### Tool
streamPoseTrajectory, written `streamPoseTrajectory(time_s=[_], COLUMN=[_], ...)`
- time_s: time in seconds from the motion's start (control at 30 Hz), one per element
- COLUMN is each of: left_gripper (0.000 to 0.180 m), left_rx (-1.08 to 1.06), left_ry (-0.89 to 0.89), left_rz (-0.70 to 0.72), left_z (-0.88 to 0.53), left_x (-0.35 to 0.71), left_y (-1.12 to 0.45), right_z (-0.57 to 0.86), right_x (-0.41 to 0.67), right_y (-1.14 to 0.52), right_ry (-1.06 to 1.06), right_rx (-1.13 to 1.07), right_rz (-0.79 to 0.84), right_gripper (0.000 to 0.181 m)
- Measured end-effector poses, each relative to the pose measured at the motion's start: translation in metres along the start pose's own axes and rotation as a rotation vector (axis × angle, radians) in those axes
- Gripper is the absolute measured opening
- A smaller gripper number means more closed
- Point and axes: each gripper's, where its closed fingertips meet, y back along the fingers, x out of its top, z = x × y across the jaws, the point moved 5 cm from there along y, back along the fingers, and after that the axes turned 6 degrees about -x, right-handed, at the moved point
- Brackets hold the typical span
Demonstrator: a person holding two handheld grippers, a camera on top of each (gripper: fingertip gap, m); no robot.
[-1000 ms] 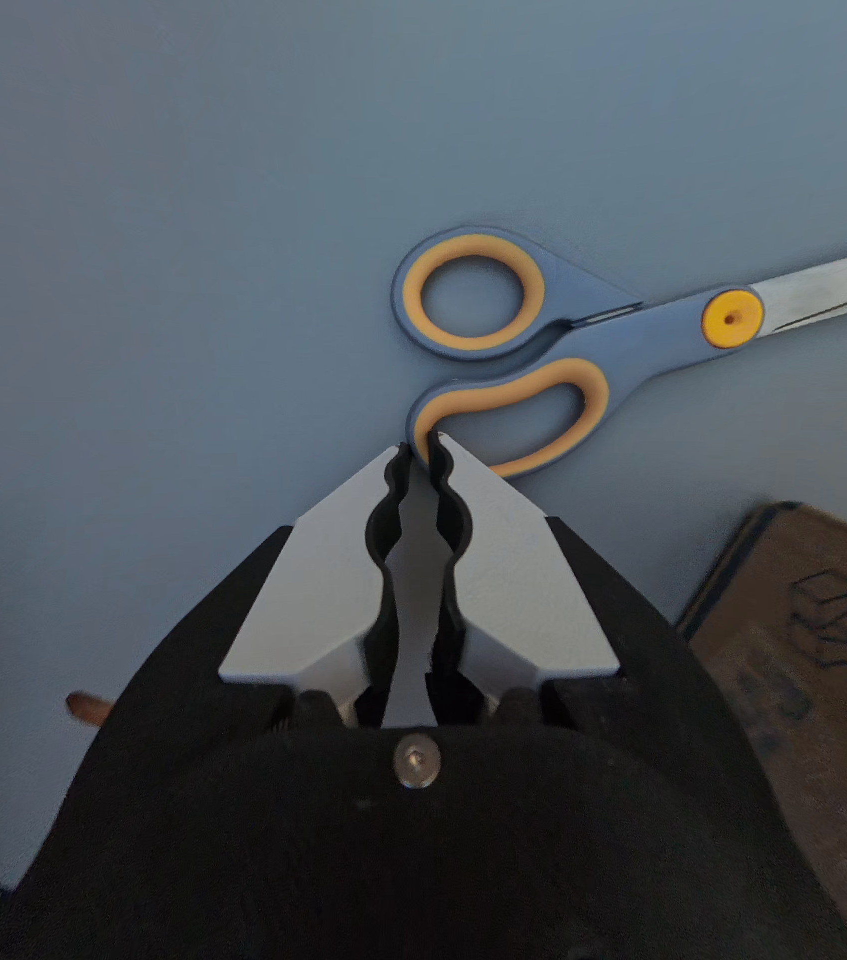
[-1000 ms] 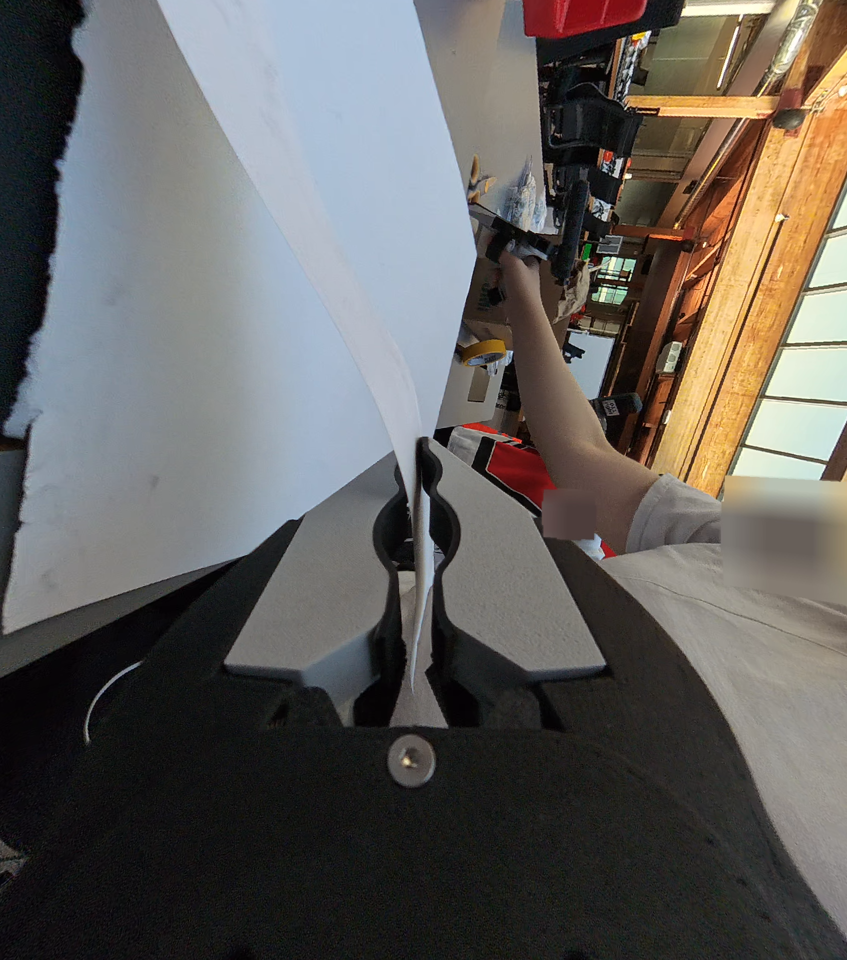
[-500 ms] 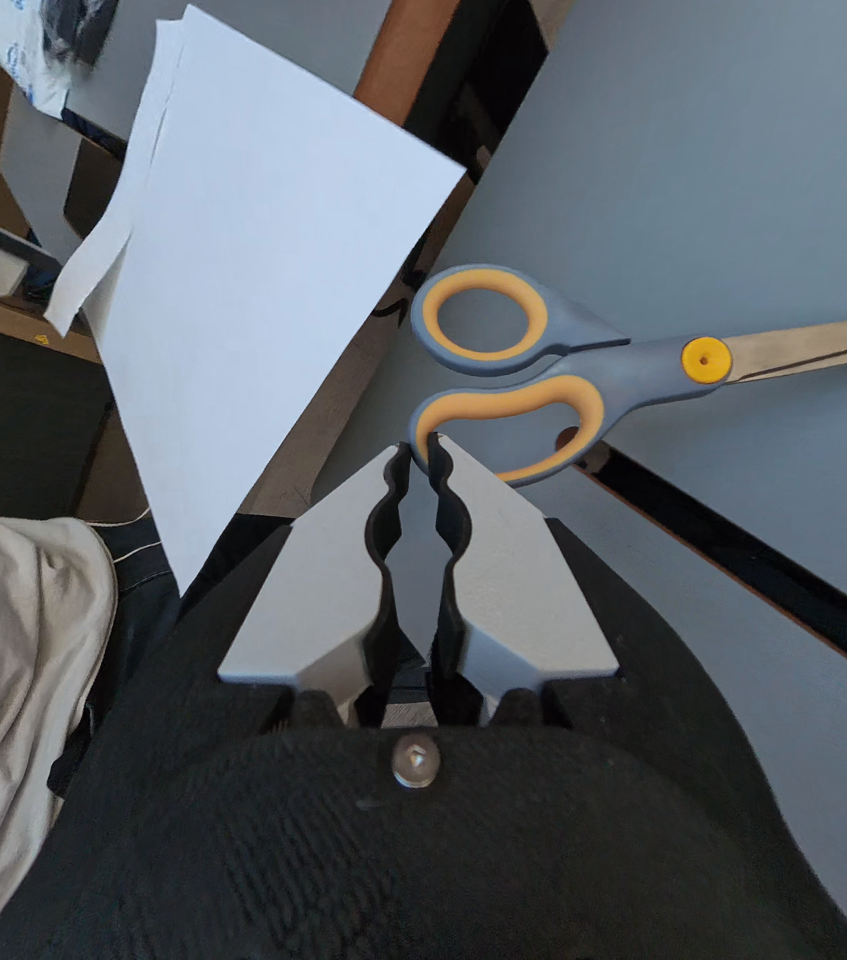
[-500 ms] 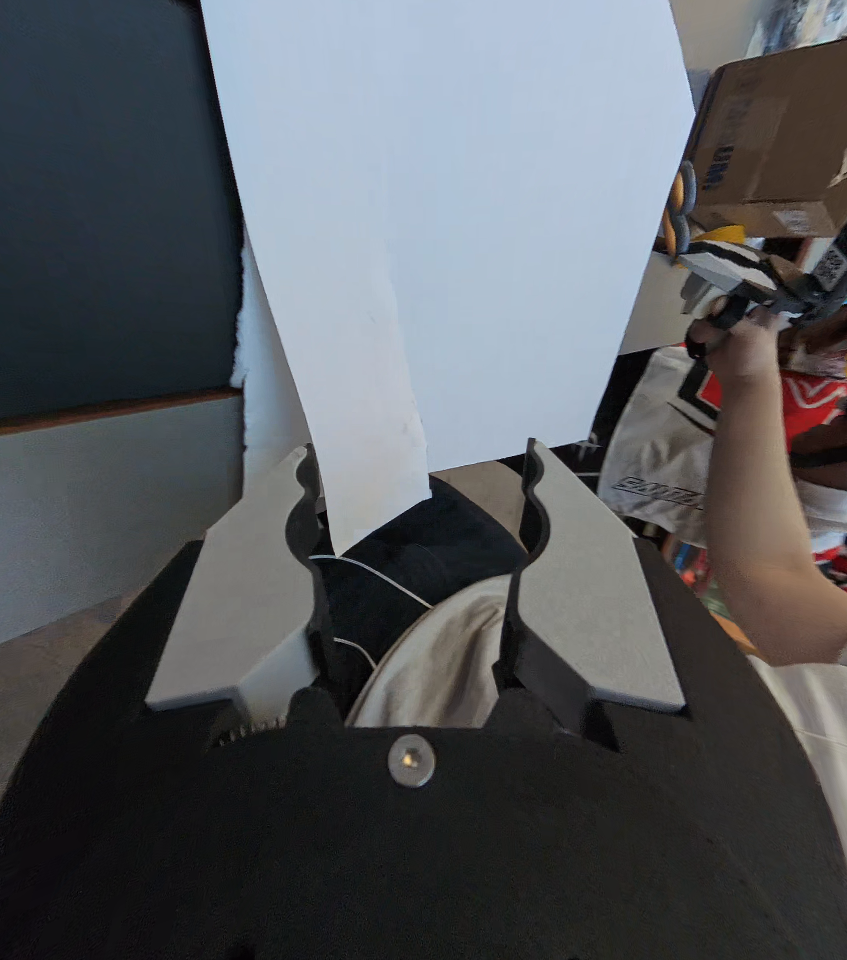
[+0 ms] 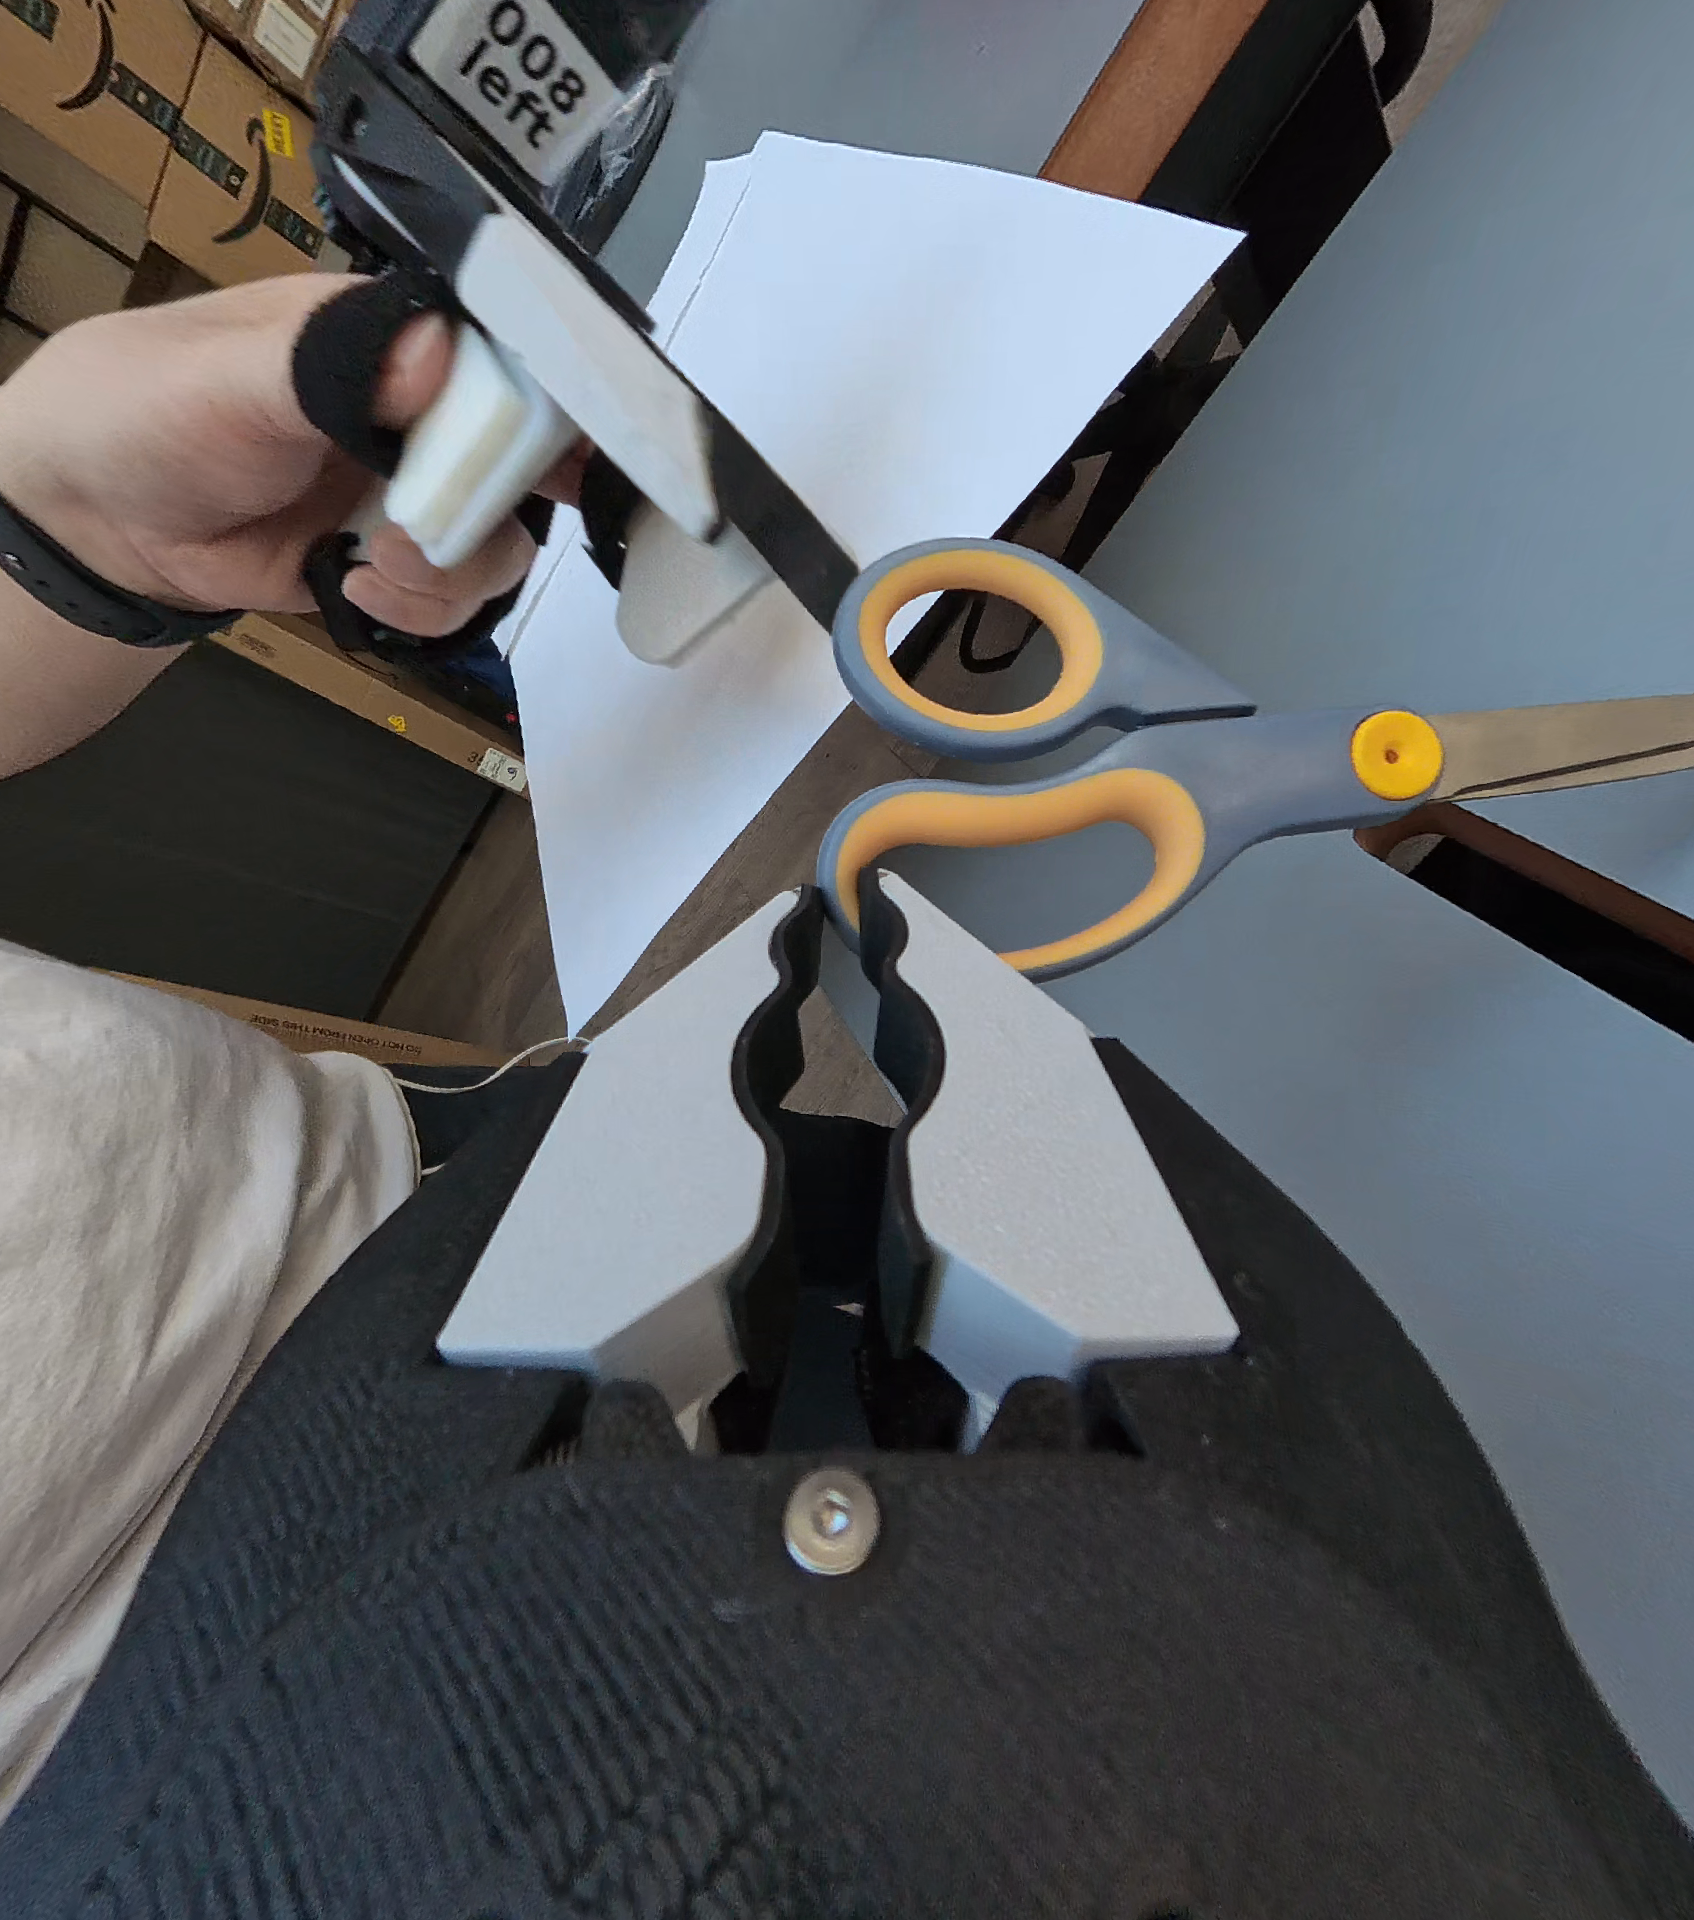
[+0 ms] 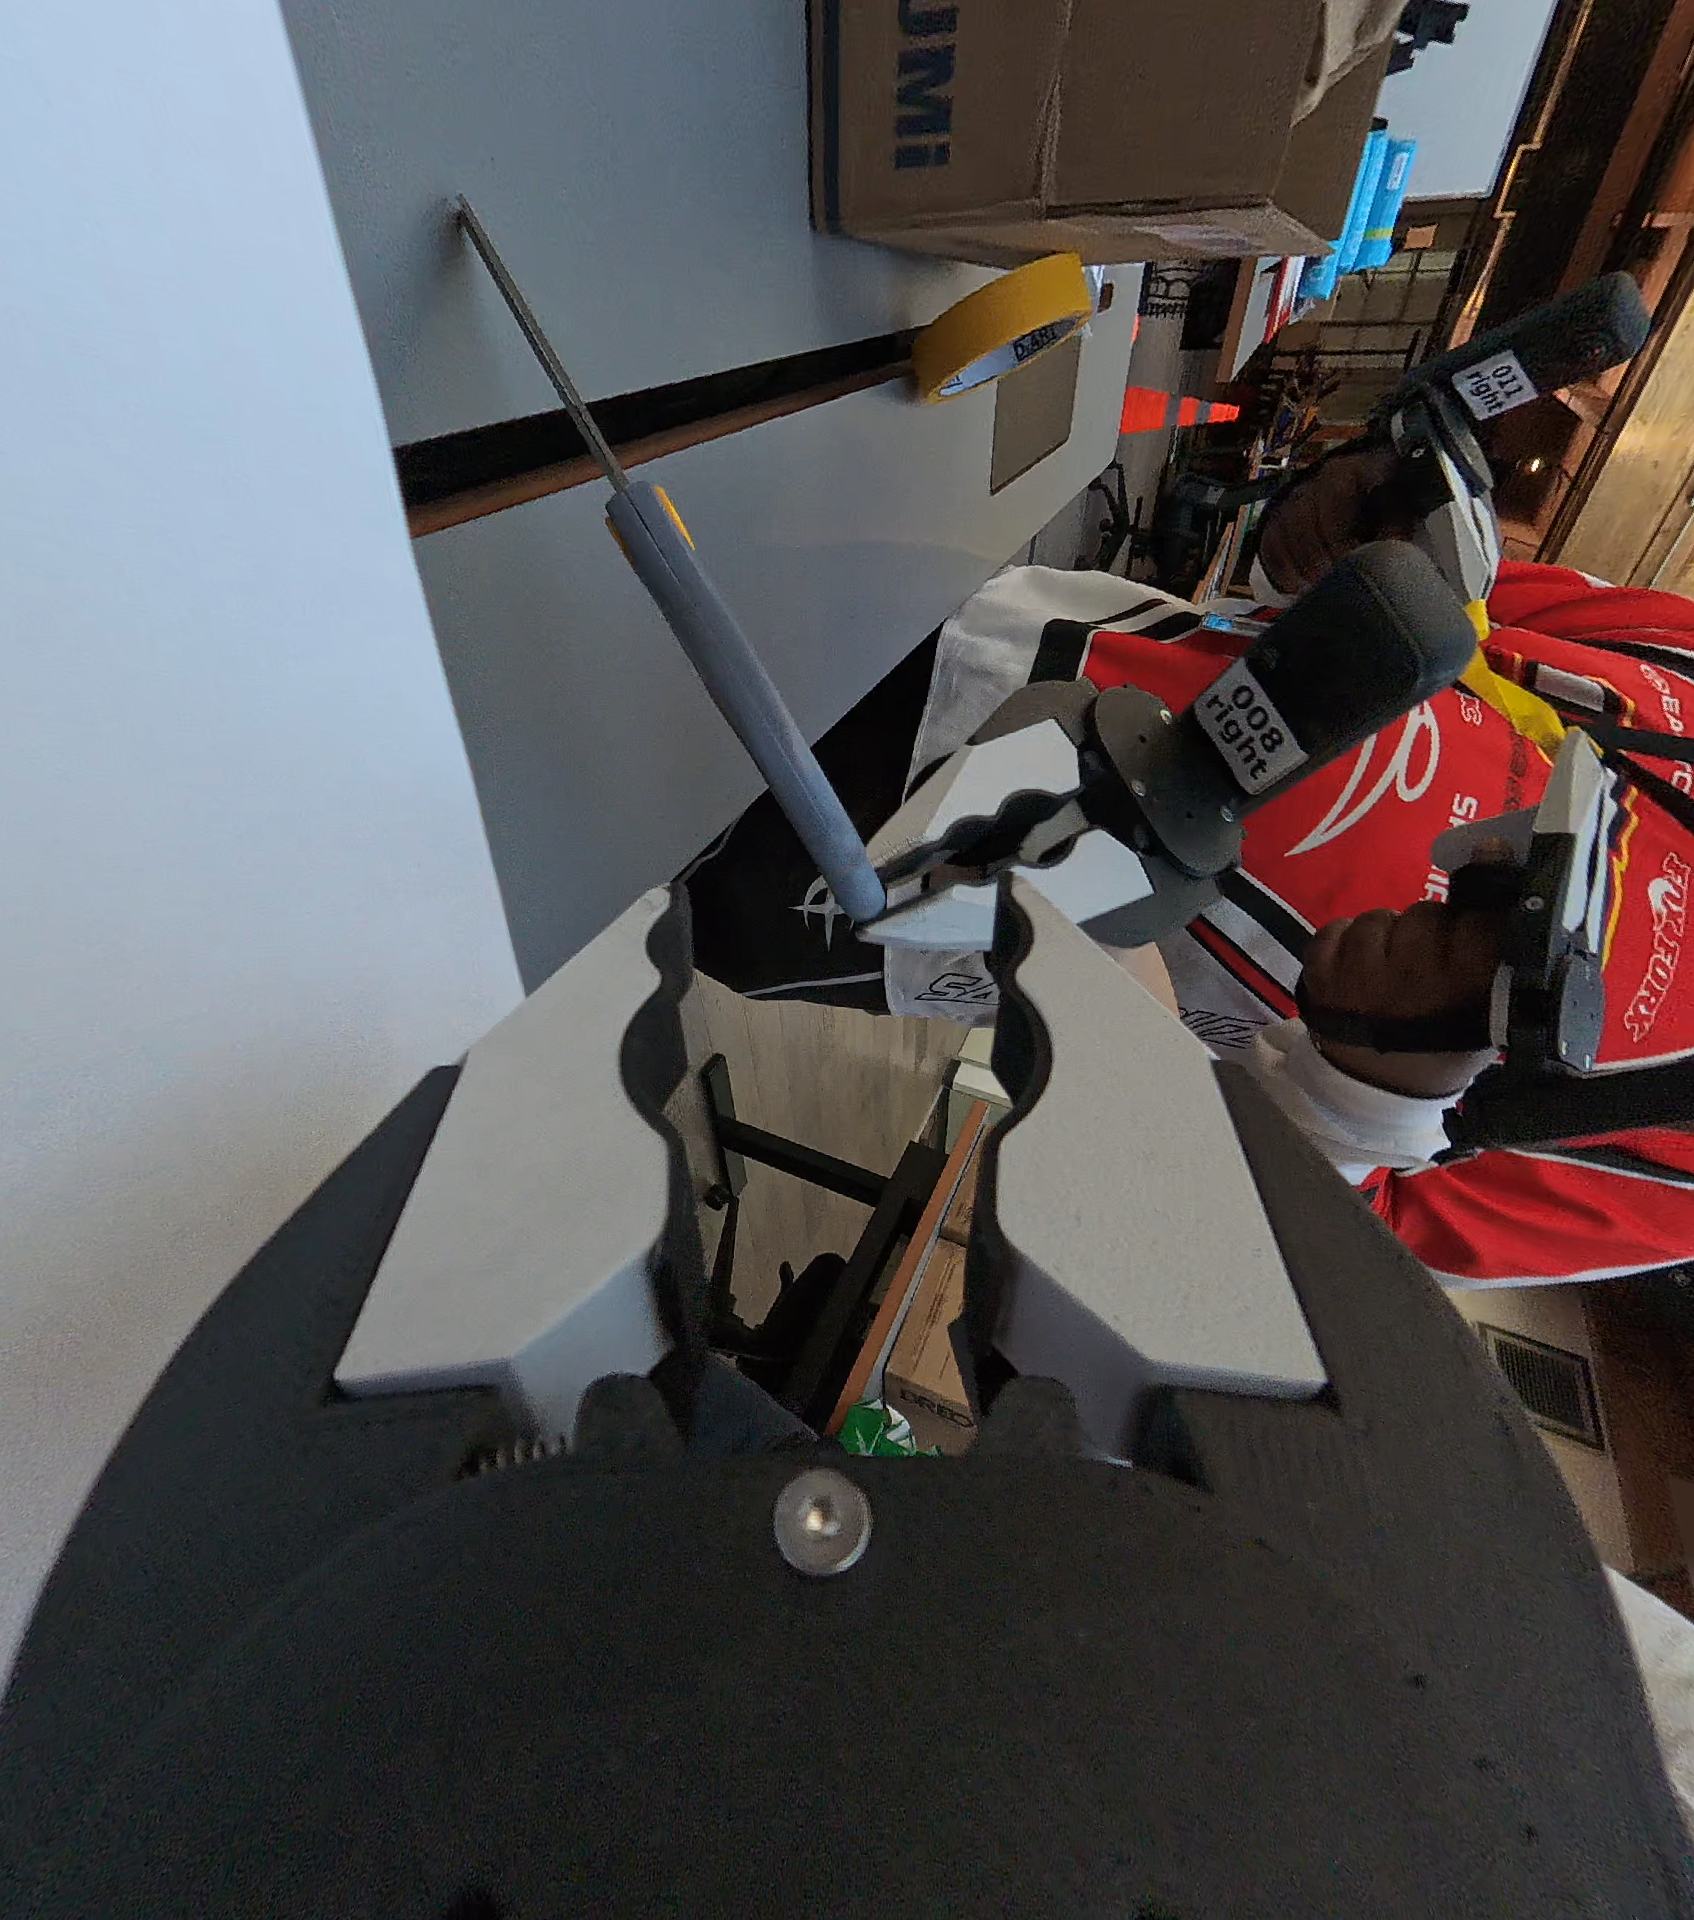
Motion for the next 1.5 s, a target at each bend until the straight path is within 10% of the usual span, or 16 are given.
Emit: streamPoseTrajectory(time_s=[0.2, 0.5, 0.7, 1.03, 1.23, 1.5], left_gripper=[0.006, 0.027, 0.045, 0.023, 0.022, 0.022], left_rx=[-0.064, 0.020, -0.032, -0.006, 0.008, 0.328], left_ry=[0.073, -0.604, -0.562, -0.317, -0.056, -0.099], left_rz=[-0.015, 0.238, 0.248, 0.128, 0.003, 0.111], left_z=[0.010, -0.006, -0.040, -0.100, -0.139, -0.234], left_x=[-0.005, 0.020, 0.059, 0.088, 0.046, 0.001], left_y=[0.000, -0.004, -0.022, -0.073, -0.094, -0.152], right_z=[-0.016, 0.012, 0.047, 0.073, 0.043, -0.068], right_x=[0.005, -0.013, -0.026, -0.071, -0.162, -0.224], right_y=[-0.043, -0.013, 0.025, 0.070, 0.147, 0.320], right_ry=[0.051, -0.328, -0.615, -0.844, -0.685, -0.440], right_rx=[-0.007, 0.190, 0.332, 0.523, 0.332, 0.284], right_rz=[-0.022, 0.203, 0.388, 0.540, 0.505, 0.702], right_gripper=[0.011, 0.010, 0.011, 0.010, 0.039, 0.029])
